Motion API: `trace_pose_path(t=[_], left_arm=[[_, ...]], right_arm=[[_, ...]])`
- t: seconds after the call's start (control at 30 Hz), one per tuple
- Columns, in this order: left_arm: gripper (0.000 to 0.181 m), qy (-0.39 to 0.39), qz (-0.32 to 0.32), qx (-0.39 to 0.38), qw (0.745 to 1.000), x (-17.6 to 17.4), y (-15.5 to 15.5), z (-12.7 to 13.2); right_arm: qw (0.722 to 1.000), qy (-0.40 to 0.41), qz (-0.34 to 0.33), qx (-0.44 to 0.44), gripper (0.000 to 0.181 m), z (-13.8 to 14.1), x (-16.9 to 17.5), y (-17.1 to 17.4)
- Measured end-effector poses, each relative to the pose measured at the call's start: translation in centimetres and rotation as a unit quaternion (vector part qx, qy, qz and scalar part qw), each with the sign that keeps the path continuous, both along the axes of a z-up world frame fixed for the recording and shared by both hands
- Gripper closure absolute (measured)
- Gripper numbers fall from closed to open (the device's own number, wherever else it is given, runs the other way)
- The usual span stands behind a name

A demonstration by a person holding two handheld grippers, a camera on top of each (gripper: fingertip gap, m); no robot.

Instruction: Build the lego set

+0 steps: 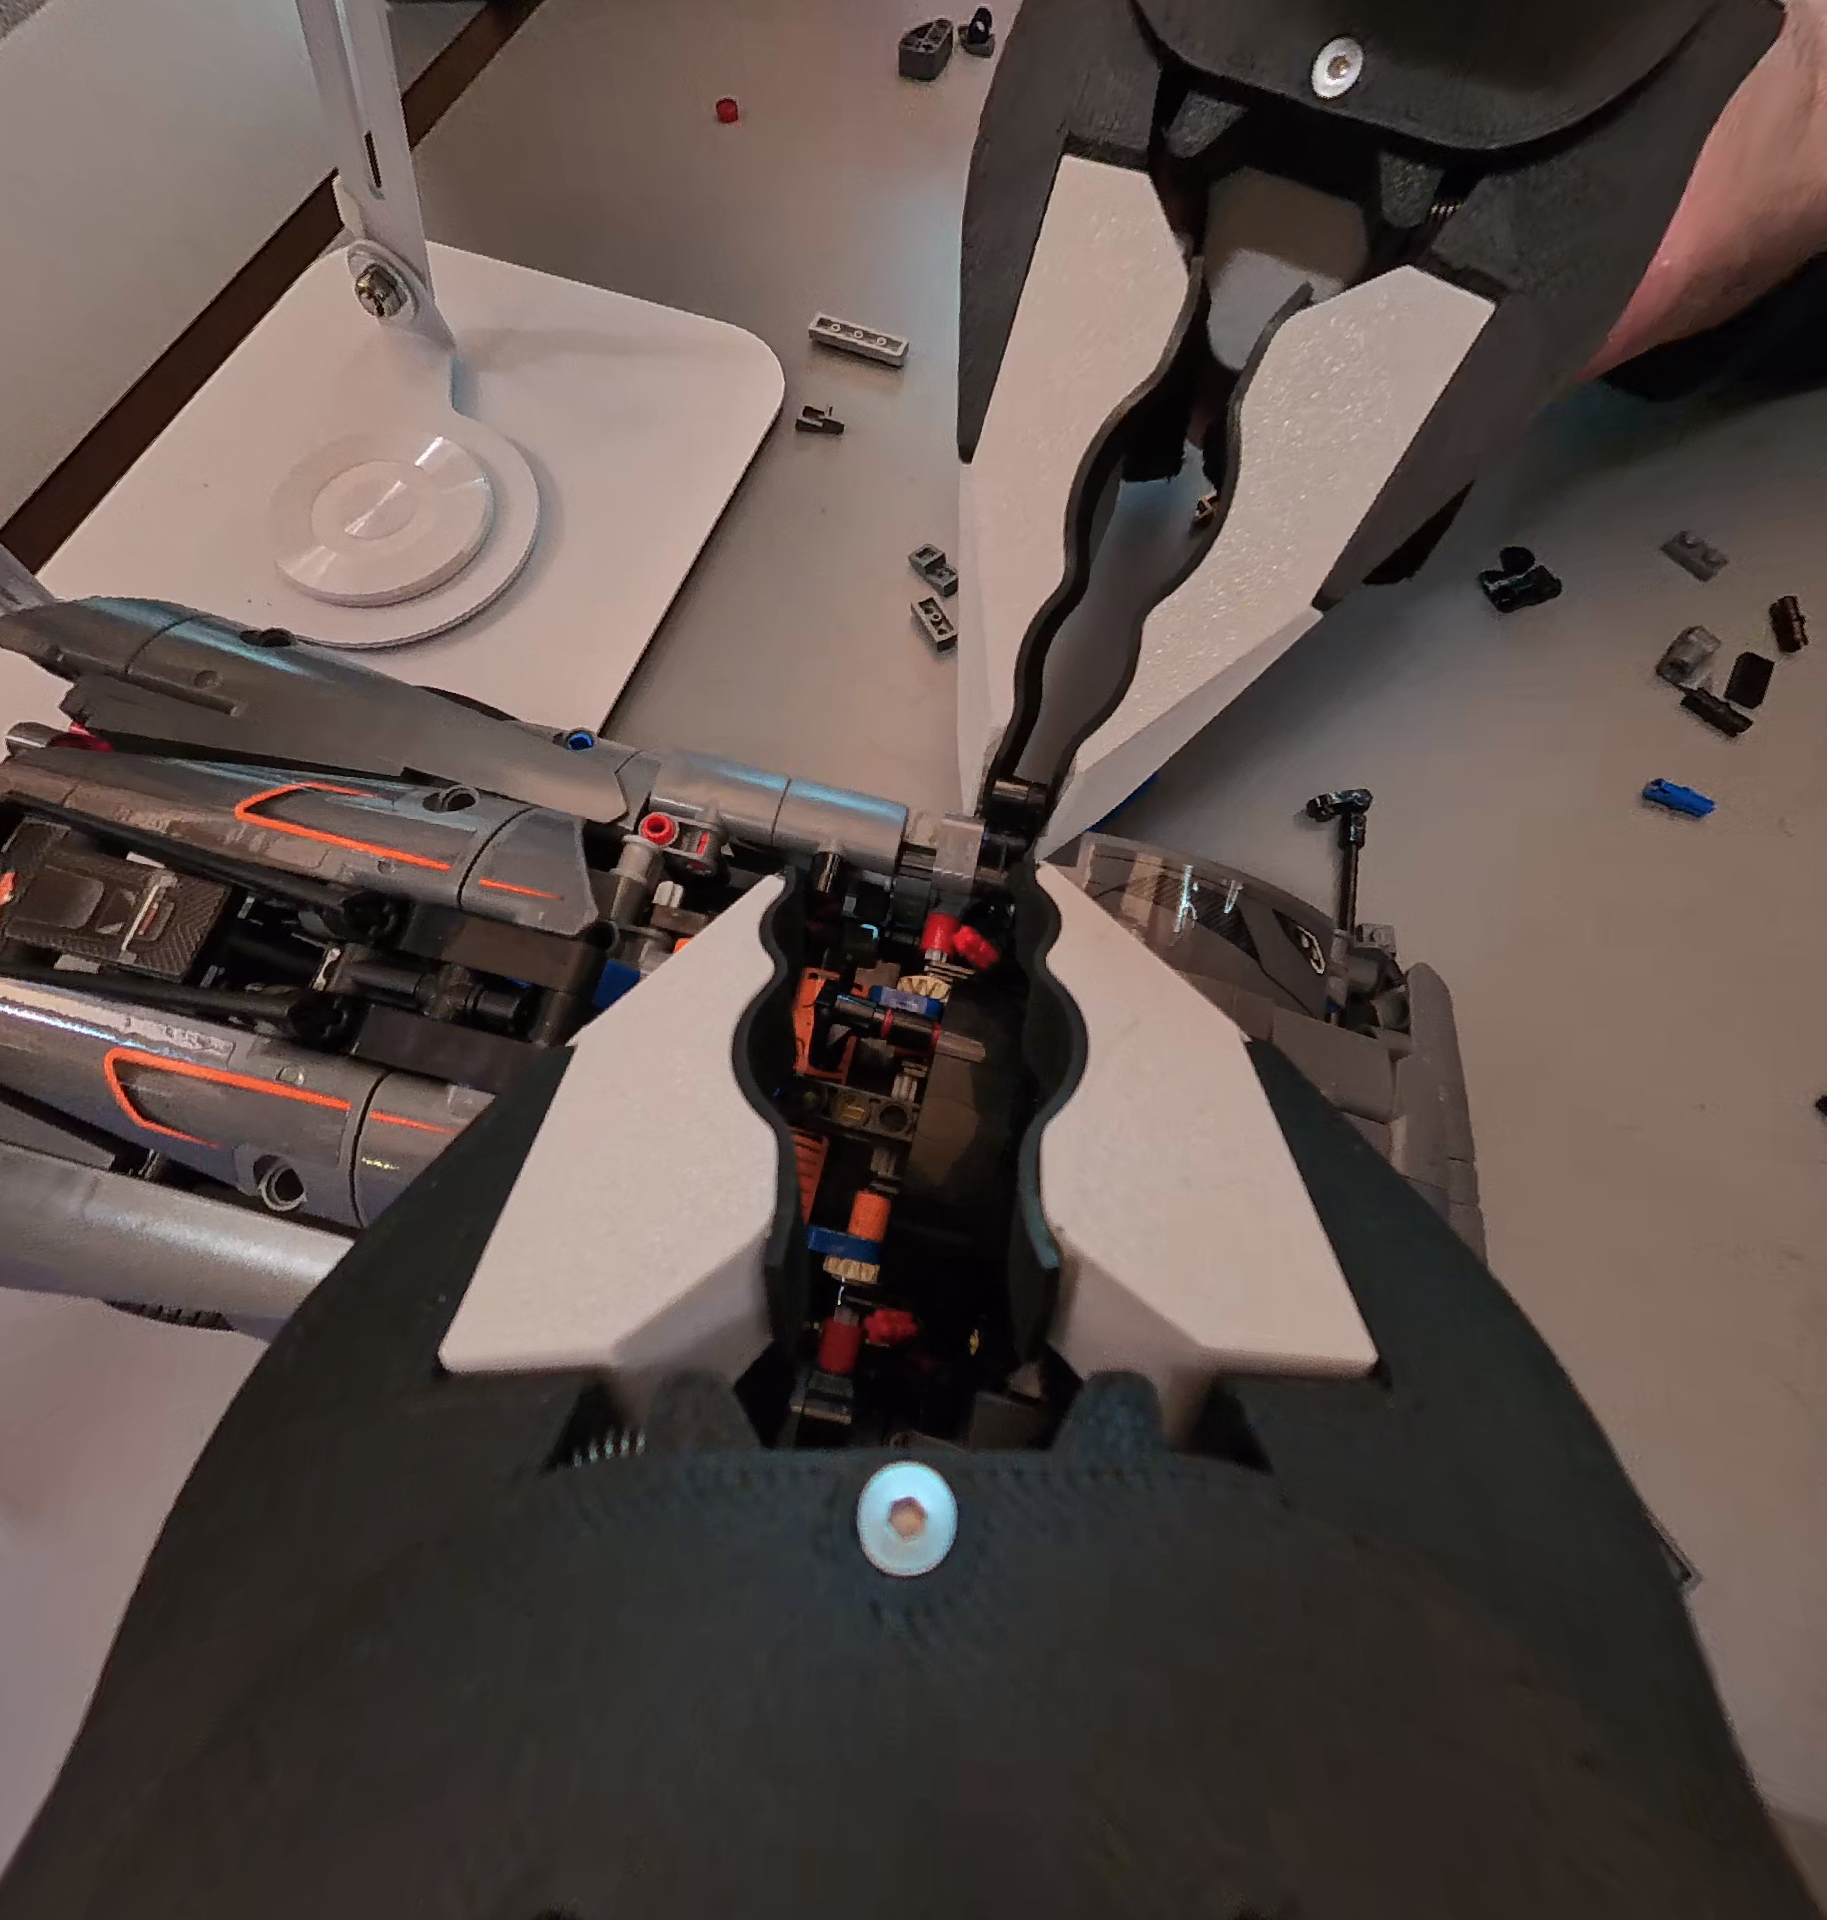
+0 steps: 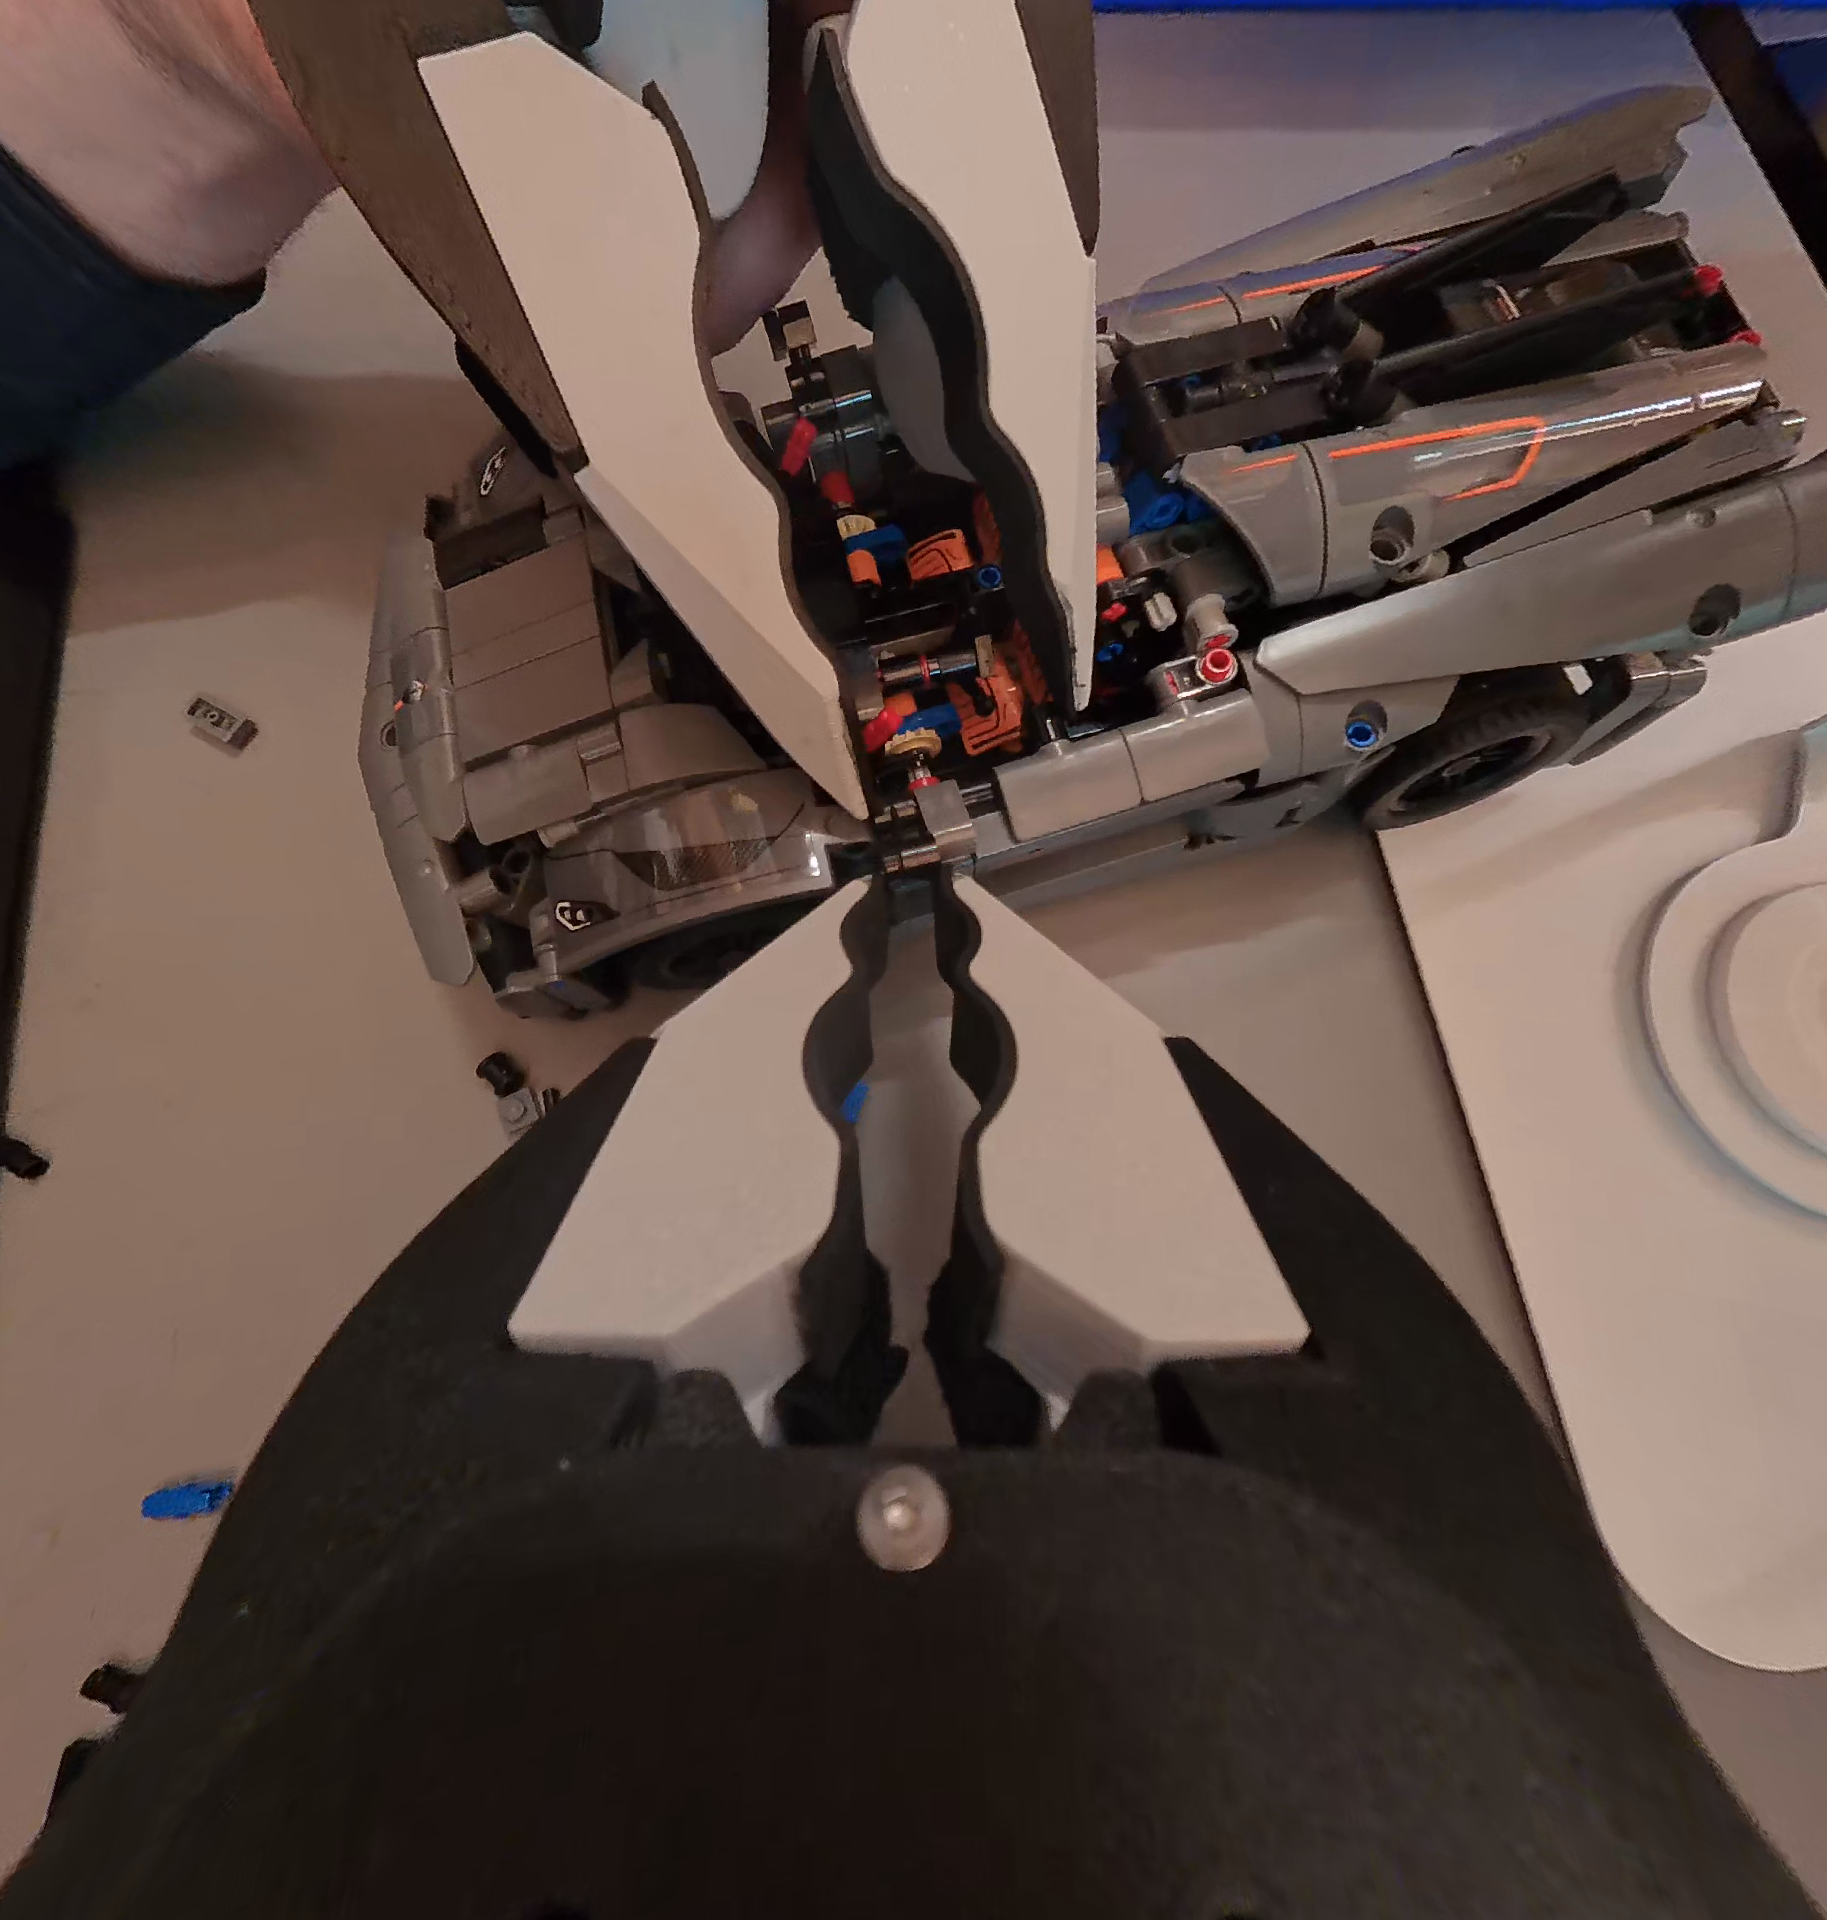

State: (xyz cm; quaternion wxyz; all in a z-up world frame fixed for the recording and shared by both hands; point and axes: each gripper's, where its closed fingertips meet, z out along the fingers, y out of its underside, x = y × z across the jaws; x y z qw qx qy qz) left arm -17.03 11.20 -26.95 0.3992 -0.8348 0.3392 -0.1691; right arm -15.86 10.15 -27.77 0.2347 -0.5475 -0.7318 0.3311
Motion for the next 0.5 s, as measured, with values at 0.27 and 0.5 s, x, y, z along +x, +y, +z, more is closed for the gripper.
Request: trace_pose_path(t=[0.27, 0.5], left_arm=[[0.143, -0.001, 0.000, 0.000, 1.000, 0.02, -0.01, -0.01], [0.143, -0.003, -0.002, -0.001, 1.000, 0.06, -0.03, -0.01]], right_arm=[[1.000, 0.012, 0.006, -0.027, 0.175, 0.00, -0.21, 0.02], [0.997, 0.009, 0.012, -0.078, 0.175, -0.15, 0.09, 0.12]])
